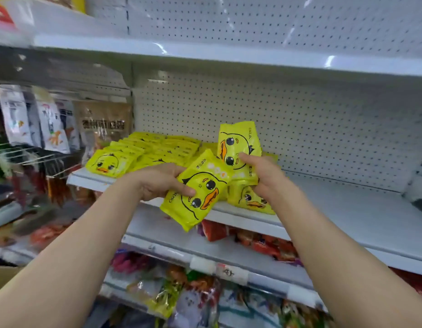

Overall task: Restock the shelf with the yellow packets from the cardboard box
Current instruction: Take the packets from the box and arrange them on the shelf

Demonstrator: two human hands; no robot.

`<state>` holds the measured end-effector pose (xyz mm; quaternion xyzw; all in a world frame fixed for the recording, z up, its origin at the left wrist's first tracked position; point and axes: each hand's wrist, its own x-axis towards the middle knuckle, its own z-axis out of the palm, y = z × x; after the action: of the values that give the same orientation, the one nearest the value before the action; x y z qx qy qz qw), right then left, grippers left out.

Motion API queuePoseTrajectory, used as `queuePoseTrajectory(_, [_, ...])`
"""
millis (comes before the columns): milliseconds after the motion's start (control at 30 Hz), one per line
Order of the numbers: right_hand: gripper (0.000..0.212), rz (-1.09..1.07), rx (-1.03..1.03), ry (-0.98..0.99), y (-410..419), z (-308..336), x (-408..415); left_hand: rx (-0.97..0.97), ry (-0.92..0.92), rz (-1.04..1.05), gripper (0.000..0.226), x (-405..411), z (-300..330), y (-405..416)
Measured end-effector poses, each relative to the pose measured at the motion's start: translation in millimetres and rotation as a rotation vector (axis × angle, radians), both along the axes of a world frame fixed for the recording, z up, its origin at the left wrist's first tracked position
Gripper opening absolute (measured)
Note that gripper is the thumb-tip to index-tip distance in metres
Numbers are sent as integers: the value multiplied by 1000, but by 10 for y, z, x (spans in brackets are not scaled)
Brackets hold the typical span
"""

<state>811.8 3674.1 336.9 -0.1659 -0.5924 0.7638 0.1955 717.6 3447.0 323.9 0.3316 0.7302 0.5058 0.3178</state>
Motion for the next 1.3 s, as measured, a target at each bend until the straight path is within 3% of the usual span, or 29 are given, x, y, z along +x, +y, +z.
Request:
queuePoseTrajectory(200, [31,-35,-135,111,1014,199,575,-150,118,-151,32,261,178,1162])
queuePoseTrajectory(367, [41,-160,-113,27,1536,183,840,-280,275,-220,31,301,276,1849])
queuePoseTrajectory(533, [28,-310,-79,1,1847,224,987,-346,333,-324,32,280,455,2365])
queuePoseTrajectory(767, [29,-627,290,-54,2386,361,1302,-394,411,-430,37,135,556,2989])
queuePoseTrajectory(1133, [28,-633,566,-206,3150,361,1422,-421,527,-409,38,-62,626,4076])
queuePoseTrajectory(1300, [42,-507,870,-390,3589,357,1297,-504,804,-366,43,-143,572,4607])
